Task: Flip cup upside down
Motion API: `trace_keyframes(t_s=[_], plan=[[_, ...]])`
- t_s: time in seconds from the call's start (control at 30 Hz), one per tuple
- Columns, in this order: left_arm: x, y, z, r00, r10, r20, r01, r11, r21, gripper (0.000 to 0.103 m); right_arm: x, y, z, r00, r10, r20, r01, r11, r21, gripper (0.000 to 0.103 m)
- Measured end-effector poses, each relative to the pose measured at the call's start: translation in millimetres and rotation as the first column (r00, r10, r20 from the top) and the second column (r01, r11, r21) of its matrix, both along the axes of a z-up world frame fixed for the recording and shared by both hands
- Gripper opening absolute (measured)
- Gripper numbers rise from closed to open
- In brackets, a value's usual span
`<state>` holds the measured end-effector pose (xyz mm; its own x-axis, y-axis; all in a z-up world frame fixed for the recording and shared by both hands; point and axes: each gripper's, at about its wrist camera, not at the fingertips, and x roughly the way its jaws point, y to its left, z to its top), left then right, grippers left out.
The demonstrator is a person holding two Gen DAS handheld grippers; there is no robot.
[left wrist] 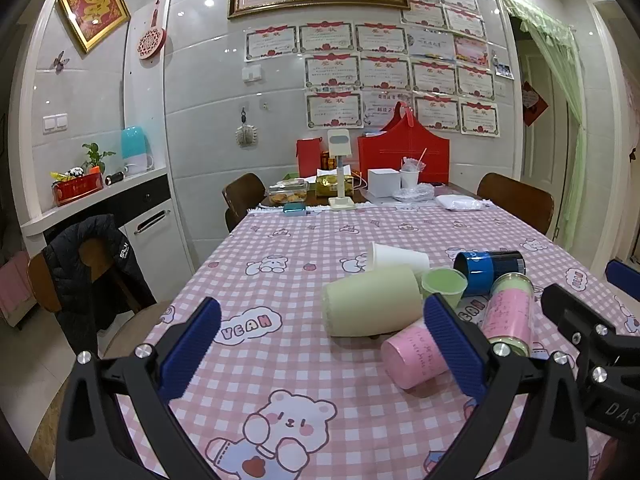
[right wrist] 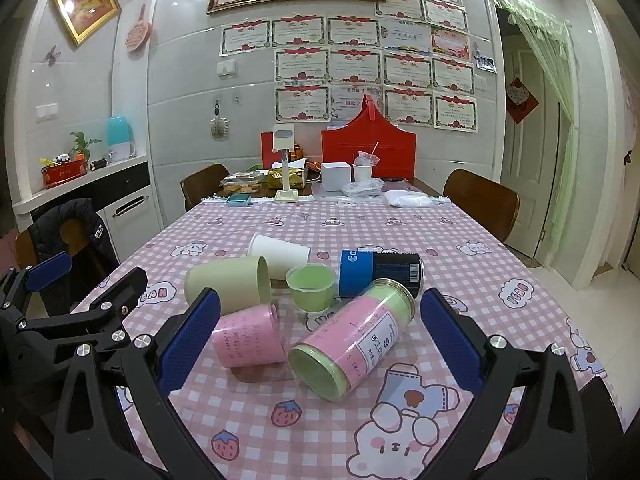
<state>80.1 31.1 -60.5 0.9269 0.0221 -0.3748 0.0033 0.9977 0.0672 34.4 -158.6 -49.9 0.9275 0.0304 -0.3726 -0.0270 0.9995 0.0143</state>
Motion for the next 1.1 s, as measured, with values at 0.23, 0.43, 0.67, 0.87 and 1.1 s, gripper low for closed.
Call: trace_keyframes(t_s=[0.23,0.43,0.67,0.87,1.1], plan=[[0,0,0,1.0,0.0,0.0,0.0,1.0,0.001,0.099,0,0,0,1.0,-0.001,0.0,0.001,1.0,-0.002,0.097],[0,-2,2,1.0,-0.001,-0.002,0.001,1.0,0.002,0.099,0,-1,0,1.0,-0.001,-0.001,0.001,1.0,0.0,0.097],[0,-3,1,1.0,-0.001,-0.002,0.001,1.0,0.003,0.099,0,-2,0,1.0,-0.001,-0.001,0.001,1.0,0.001,0.097],[1,-8,2,1.0,-0.005,-0.004,0.005,1.0,0.008,0.099,0,-5,1,1.0,-0.002,-0.003,0.002,1.0,0.004,0.097],[4,-11,1,1.0,-0.015,-0.016,0.015,1.0,0.005,0.099,2,-9,0,1.0,-0.004,-0.009,0.004,1.0,0.006,0.097]])
